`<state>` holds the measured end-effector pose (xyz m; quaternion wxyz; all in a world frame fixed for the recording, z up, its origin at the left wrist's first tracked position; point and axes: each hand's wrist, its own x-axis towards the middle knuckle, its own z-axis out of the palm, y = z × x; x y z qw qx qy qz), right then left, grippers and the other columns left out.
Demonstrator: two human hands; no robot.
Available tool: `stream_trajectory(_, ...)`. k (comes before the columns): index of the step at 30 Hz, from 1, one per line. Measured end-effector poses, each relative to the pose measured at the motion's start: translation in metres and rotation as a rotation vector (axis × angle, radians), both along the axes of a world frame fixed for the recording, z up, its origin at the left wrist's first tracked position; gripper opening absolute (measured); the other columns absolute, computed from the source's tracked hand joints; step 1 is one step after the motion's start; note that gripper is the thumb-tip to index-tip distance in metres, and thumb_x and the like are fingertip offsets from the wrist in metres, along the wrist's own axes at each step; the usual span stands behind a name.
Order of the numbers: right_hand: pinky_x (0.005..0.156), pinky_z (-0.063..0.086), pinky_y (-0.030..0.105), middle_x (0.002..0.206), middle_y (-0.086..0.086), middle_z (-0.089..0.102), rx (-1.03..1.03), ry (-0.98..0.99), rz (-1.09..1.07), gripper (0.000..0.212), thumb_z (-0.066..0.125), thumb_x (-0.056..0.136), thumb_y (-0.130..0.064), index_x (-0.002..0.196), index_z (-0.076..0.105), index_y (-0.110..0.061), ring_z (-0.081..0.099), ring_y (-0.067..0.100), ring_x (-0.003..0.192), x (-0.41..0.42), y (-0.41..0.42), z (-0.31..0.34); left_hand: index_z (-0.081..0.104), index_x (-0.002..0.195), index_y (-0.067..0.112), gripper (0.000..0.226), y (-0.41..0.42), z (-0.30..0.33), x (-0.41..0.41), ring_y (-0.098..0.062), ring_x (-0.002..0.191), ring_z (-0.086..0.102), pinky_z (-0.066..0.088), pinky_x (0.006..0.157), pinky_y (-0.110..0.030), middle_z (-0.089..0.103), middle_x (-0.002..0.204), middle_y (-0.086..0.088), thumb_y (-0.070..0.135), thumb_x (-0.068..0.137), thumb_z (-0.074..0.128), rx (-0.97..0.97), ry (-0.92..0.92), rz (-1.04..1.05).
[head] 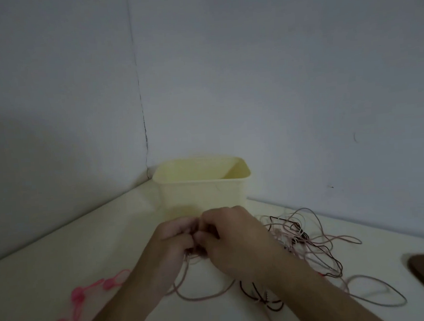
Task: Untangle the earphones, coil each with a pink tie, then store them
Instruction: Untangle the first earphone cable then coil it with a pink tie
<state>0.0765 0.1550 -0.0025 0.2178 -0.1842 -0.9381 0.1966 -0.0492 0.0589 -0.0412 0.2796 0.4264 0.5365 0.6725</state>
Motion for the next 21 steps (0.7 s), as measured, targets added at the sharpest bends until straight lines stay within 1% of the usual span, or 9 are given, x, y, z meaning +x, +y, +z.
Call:
stream_trajectory(2, 0.073, 0.056, 0.039, 0.078, -0.007, 0.070, 0.013, 0.073, -0.031, 0.017, 0.063, 0.094, -0.040, 0.085, 0.062, -0.025, 0.065, 0.018, 0.079, 0.003, 0.007, 0.004, 0.071, 0.070, -0.002, 0.025, -0.004, 0.004, 0.003, -0.026, 0.056, 0.054, 0.044, 0.054, -0.030, 0.060, 0.061, -0.020, 0.005, 0.062, 0.048, -0.032, -0.026, -0.034)
stream_trajectory(4, 0.069, 0.054, 0.037, 0.068, -0.010, 0.062, -0.002, 0.154, -0.048, 0.019, 0.066, 0.095, -0.040, 0.083, 0.063, -0.025, 0.059, 0.014, 0.071, 0.004, 0.014, 0.004, 0.068, 0.066, 0.000, 0.021, -0.005, 0.007, 0.007, -0.023, 0.051, 0.040, 0.031, 0.053, -0.034, 0.048, 0.055, -0.018, 0.010, 0.066, 0.049, -0.028, -0.084, -0.080)
stream_trajectory(6, 0.066, 0.051, 0.037, 0.062, -0.013, 0.057, -0.060, 0.229, -0.065, 0.022, 0.069, 0.096, -0.039, 0.080, 0.062, -0.025, 0.053, 0.010, 0.064, 0.003, 0.019, 0.001, 0.068, 0.069, 0.004, 0.022, -0.004, 0.009, 0.010, -0.019, 0.050, 0.032, 0.021, 0.052, -0.033, 0.039, 0.057, -0.010, 0.017, 0.078, 0.054, -0.028, -0.215, -0.118)
stream_trajectory(8, 0.061, 0.046, 0.032, 0.058, -0.014, 0.055, -0.135, 0.292, -0.068, 0.024, 0.069, 0.098, -0.036, 0.078, 0.062, -0.024, 0.050, 0.010, 0.058, 0.000, 0.022, -0.004, 0.065, 0.077, 0.002, 0.026, -0.003, 0.010, 0.013, -0.014, 0.048, 0.028, 0.018, 0.051, -0.028, 0.031, 0.059, -0.004, 0.022, 0.091, 0.057, -0.018, -0.381, -0.167)
stream_trajectory(9, 0.057, 0.043, 0.028, 0.058, -0.012, 0.055, -0.169, 0.307, -0.064, 0.024, 0.068, 0.099, -0.033, 0.078, 0.063, -0.022, 0.049, 0.010, 0.057, -0.002, 0.023, -0.007, 0.063, 0.080, 0.002, 0.028, -0.003, 0.011, 0.014, -0.012, 0.047, 0.028, 0.019, 0.049, -0.026, 0.030, 0.059, -0.001, 0.023, 0.096, 0.054, 0.004, -0.444, -0.189)
stream_trajectory(11, 0.056, 0.039, 0.024, 0.061, -0.007, 0.059, -0.196, 0.284, -0.063, 0.025, 0.062, 0.102, -0.029, 0.079, 0.065, -0.018, 0.052, 0.011, 0.059, -0.004, 0.021, -0.012, 0.065, 0.085, 0.000, 0.029, -0.003, 0.012, 0.014, -0.012, 0.047, 0.032, 0.028, 0.047, -0.023, 0.033, 0.060, 0.000, 0.020, 0.098, 0.049, 0.083, -0.529, -0.202)
stream_trajectory(14, 0.066, 0.046, 0.034, 0.074, 0.000, 0.067, -0.187, 0.197, -0.059, 0.026, 0.053, 0.104, -0.021, 0.080, 0.062, -0.015, 0.060, 0.017, 0.072, -0.008, 0.016, -0.019, 0.073, 0.095, -0.002, 0.030, -0.001, 0.012, 0.013, -0.017, 0.058, 0.052, 0.048, 0.056, -0.026, 0.054, 0.070, -0.007, 0.014, 0.094, 0.049, 0.201, -0.580, -0.139)
stream_trajectory(17, 0.073, 0.051, 0.041, 0.081, 0.001, 0.071, -0.194, 0.124, -0.056, 0.025, 0.049, 0.101, -0.015, 0.079, 0.060, -0.020, 0.064, 0.022, 0.078, -0.014, 0.010, -0.028, 0.072, 0.108, -0.006, 0.031, 0.001, 0.013, 0.009, -0.021, 0.071, 0.068, 0.059, 0.063, -0.028, 0.072, 0.086, -0.014, 0.008, 0.094, 0.047, 0.264, -0.567, -0.042)
stream_trajectory(21, 0.075, 0.054, 0.042, 0.088, 0.005, 0.073, -0.140, 0.060, -0.013, 0.023, 0.048, 0.101, -0.025, 0.082, 0.061, -0.022, 0.066, 0.029, 0.082, -0.016, 0.003, -0.033, 0.064, 0.122, -0.007, 0.034, 0.002, 0.011, 0.005, -0.026, 0.097, 0.077, 0.063, 0.079, -0.027, 0.077, 0.111, -0.020, -0.004, 0.105, 0.035, 0.298, -0.481, 0.075)
